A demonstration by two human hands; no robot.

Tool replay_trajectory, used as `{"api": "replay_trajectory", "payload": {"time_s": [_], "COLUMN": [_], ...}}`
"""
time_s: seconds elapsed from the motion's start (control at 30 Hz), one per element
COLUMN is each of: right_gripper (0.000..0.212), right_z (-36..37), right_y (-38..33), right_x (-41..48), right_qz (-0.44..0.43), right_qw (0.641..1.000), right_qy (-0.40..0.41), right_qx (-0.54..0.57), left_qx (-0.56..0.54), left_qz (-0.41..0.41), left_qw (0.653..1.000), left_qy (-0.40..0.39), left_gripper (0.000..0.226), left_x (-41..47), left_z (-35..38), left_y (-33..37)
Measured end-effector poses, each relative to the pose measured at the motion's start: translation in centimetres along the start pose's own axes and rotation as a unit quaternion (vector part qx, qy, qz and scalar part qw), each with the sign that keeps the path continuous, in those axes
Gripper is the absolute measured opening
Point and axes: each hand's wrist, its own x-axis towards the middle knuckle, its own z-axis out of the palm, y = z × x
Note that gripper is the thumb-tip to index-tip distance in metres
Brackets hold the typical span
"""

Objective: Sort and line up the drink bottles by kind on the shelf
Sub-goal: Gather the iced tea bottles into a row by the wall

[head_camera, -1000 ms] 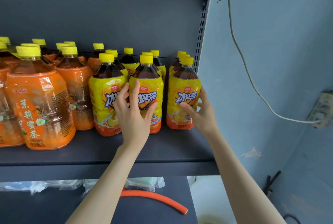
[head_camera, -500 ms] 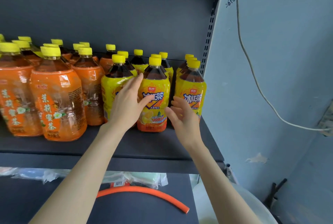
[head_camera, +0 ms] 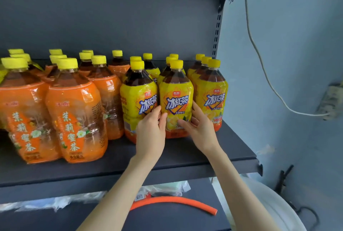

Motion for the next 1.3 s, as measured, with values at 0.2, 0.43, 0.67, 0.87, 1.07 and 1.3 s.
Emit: {"api": "replay_trajectory", "payload": {"time_s": [0.2, 0.43, 0.67, 0.87, 1.07, 1.3], "right_gripper": [0.063, 0.072, 0.064, 0.054, 0.059, 0.057], "right_z": [0.7, -0.2, -2.1, -6.4, -7.6, -7.7], "right_y": [0.1, -1.2, -1.6, -1.2, 0.0, 1.0], "right_x": [0.2, -1.2, -2.6, -3.5, -3.1, -2.8], "right_qz": [-0.005, 0.019, 0.059, 0.078, 0.075, 0.059], "right_qw": [0.998, 0.996, 0.992, 0.979, 0.979, 0.981], "right_qy": [0.059, 0.089, 0.079, 0.096, 0.101, 0.111], "right_qx": [-0.036, -0.02, 0.076, 0.16, 0.159, 0.15], "left_qx": [-0.096, -0.135, -0.261, -0.24, -0.212, -0.184], "left_qz": [-0.063, -0.084, -0.109, -0.176, -0.302, -0.292], "left_qw": [0.992, 0.987, 0.959, 0.953, 0.928, 0.938], "left_qy": [-0.051, 0.005, -0.001, -0.064, -0.042, -0.035], "left_gripper": [0.048, 0.038, 0.045, 0.058, 0.083, 0.071], "left_x": [0.3, -0.8, -1.6, 0.7, 5.1, 6.1], "left_z": [0.5, -0.6, -0.3, 3.7, 7.4, 8.5], "left_y": [0.8, 1.6, 2.1, 4.2, 2.5, 0.6]}}
